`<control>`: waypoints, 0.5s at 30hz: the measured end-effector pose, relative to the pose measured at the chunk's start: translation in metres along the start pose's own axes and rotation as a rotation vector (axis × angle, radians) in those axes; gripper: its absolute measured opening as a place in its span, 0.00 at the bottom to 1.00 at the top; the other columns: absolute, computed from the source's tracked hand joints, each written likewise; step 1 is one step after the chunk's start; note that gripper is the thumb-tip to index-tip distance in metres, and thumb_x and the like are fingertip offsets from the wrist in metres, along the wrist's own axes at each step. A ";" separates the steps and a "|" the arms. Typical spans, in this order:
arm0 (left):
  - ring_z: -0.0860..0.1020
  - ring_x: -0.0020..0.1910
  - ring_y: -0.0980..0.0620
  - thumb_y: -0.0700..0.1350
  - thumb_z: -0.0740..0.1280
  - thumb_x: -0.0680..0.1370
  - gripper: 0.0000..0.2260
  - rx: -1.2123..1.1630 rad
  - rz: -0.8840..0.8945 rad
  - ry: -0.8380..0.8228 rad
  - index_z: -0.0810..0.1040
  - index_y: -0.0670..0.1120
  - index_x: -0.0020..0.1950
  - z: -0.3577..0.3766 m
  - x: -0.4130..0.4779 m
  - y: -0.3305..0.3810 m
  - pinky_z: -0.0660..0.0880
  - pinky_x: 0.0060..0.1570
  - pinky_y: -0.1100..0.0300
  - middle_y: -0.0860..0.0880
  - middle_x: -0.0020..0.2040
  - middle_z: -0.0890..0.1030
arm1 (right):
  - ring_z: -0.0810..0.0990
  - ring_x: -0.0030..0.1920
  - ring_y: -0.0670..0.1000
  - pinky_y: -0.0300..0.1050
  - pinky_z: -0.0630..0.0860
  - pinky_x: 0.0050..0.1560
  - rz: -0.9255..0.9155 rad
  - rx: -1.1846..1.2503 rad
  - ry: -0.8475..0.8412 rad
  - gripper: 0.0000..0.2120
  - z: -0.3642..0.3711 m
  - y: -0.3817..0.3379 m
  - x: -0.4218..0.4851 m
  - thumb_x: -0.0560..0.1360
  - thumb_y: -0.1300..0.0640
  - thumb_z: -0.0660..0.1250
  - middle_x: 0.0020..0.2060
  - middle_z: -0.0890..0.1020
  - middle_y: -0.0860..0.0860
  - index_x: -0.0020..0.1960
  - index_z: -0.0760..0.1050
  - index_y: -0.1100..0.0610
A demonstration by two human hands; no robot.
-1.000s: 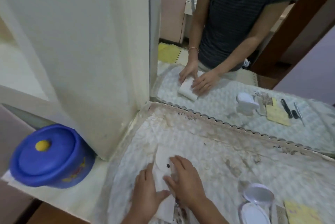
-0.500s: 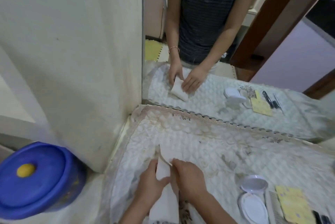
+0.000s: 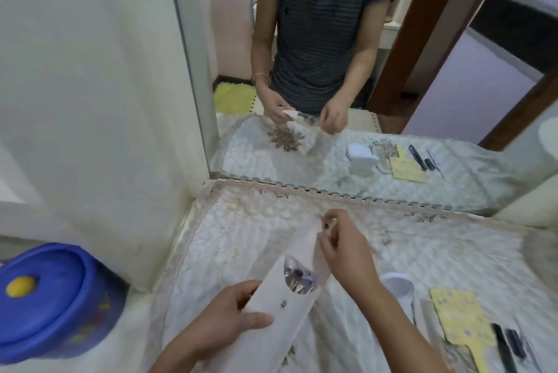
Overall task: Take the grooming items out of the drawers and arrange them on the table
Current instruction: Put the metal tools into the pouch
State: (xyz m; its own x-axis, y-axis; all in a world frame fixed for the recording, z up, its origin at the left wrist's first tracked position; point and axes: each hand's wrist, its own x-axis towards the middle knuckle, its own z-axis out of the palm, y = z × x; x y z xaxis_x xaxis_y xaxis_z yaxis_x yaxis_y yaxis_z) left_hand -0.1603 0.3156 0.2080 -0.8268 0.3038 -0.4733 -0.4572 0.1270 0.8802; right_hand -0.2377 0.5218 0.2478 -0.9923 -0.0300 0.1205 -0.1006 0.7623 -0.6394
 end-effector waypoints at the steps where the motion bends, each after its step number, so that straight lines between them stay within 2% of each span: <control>1: 0.82 0.52 0.50 0.44 0.74 0.61 0.24 -0.014 0.009 -0.001 0.79 0.45 0.56 0.003 -0.002 0.002 0.78 0.51 0.58 0.46 0.53 0.84 | 0.74 0.32 0.46 0.44 0.68 0.34 0.048 0.139 -0.047 0.11 -0.001 -0.001 -0.006 0.75 0.61 0.63 0.34 0.74 0.47 0.54 0.65 0.53; 3: 0.82 0.51 0.50 0.41 0.73 0.64 0.21 -0.053 0.020 -0.010 0.79 0.44 0.57 0.006 -0.006 0.003 0.77 0.48 0.61 0.45 0.53 0.84 | 0.75 0.32 0.43 0.39 0.71 0.37 0.058 0.391 -0.094 0.12 -0.005 -0.001 -0.018 0.75 0.61 0.64 0.33 0.76 0.47 0.52 0.63 0.49; 4: 0.82 0.52 0.49 0.40 0.73 0.65 0.21 -0.070 0.019 -0.020 0.79 0.44 0.57 0.008 -0.008 0.003 0.77 0.49 0.60 0.45 0.53 0.84 | 0.76 0.33 0.42 0.36 0.72 0.38 0.061 0.487 -0.145 0.11 -0.007 -0.002 -0.024 0.74 0.60 0.65 0.34 0.78 0.47 0.50 0.66 0.48; 6: 0.82 0.50 0.49 0.39 0.73 0.65 0.20 -0.091 0.013 -0.040 0.79 0.44 0.57 0.011 -0.011 0.002 0.77 0.48 0.60 0.46 0.51 0.85 | 0.79 0.36 0.43 0.34 0.74 0.40 0.062 0.542 -0.313 0.06 -0.009 -0.002 -0.034 0.71 0.58 0.71 0.37 0.82 0.50 0.44 0.76 0.50; 8: 0.82 0.48 0.51 0.38 0.72 0.65 0.19 -0.102 0.007 -0.054 0.80 0.43 0.55 0.015 -0.012 0.000 0.77 0.45 0.62 0.46 0.49 0.85 | 0.80 0.41 0.43 0.34 0.75 0.43 0.059 0.492 -0.401 0.09 -0.008 -0.001 -0.044 0.64 0.55 0.76 0.41 0.83 0.49 0.43 0.79 0.49; 10: 0.82 0.49 0.49 0.39 0.73 0.64 0.20 -0.126 -0.001 -0.073 0.80 0.43 0.56 0.019 -0.014 -0.001 0.77 0.46 0.61 0.44 0.51 0.84 | 0.79 0.44 0.42 0.32 0.74 0.46 0.042 0.420 -0.392 0.16 -0.005 0.004 -0.050 0.59 0.51 0.78 0.42 0.81 0.44 0.43 0.77 0.44; 12: 0.82 0.51 0.48 0.40 0.73 0.64 0.21 -0.135 -0.008 -0.094 0.80 0.44 0.57 0.019 -0.016 0.000 0.77 0.49 0.59 0.42 0.54 0.83 | 0.76 0.42 0.41 0.31 0.72 0.44 0.008 0.403 -0.376 0.18 -0.004 0.007 -0.053 0.57 0.50 0.78 0.40 0.79 0.39 0.42 0.74 0.41; 15: 0.81 0.50 0.49 0.41 0.73 0.65 0.21 -0.126 -0.017 -0.131 0.80 0.45 0.57 0.016 -0.019 0.001 0.77 0.49 0.58 0.44 0.53 0.84 | 0.73 0.37 0.39 0.29 0.70 0.41 0.025 0.495 -0.345 0.16 -0.005 0.008 -0.057 0.61 0.59 0.78 0.37 0.77 0.41 0.42 0.77 0.44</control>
State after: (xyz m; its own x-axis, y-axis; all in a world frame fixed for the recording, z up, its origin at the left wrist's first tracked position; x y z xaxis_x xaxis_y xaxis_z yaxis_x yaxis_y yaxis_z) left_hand -0.1396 0.3249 0.2186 -0.7728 0.4238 -0.4724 -0.5149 0.0165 0.8571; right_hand -0.1818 0.5322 0.2395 -0.9527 -0.2873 -0.0993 -0.0168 0.3761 -0.9264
